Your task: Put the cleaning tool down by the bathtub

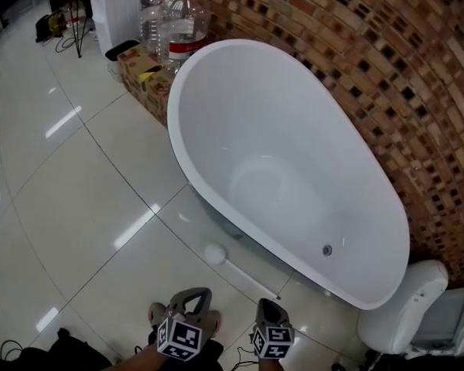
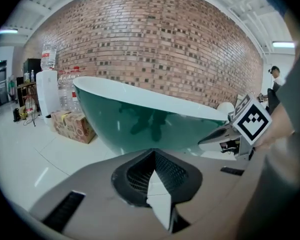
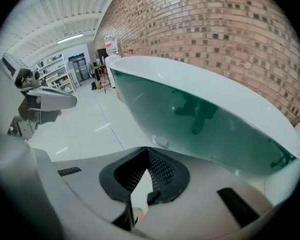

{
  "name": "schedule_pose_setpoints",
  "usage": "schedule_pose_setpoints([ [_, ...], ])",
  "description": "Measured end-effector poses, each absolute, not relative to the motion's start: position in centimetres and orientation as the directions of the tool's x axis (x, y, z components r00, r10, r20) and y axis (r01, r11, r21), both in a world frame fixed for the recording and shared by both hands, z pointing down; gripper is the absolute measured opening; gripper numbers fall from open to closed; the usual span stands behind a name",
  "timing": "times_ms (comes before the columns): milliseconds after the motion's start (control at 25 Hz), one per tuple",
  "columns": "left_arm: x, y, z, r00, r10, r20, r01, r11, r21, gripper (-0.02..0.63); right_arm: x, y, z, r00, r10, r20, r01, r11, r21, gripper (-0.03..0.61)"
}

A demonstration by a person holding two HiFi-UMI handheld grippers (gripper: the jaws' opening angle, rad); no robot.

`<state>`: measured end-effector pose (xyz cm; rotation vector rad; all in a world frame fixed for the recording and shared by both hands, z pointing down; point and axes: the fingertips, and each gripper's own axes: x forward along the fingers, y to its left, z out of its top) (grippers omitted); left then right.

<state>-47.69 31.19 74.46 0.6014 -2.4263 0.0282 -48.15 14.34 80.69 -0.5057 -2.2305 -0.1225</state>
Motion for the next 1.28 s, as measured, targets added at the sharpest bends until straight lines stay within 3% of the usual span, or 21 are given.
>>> schedule_pose_setpoints([
  [280,-46.2,31.6,65.6,-0.735,-0.402,0.546,-0.402,0.907,0.127,0.005,-46.1,13.1,71.4,-0.659,0.302,0.689,0.365,0.929,-0.059,0.014],
  [480,-46.3,30.5,58.1,-0.756,-0.45,0.475,-0.48,0.875,0.065,0.005,-45.6,11.9,64.1,-0.726,0.269,0.633,0.313,0.949,-0.044,0.014],
  [920,-44.1,25.5,45.9,-0.73,-0.52,0.444,-0.551,0.832,0.068,0.005,-42.4,9.9,48.8,-0.797,0.282,0.535,0.31,0.95,-0.038,0.014],
  [1280,-44.2,23.4,34.9,-0.695,-0.628,0.35,-0.669,0.743,0.005,0.005,-39.7,6.6,35.9,-0.924,0.106,0.366,0.102,0.994,-0.029,0.014],
])
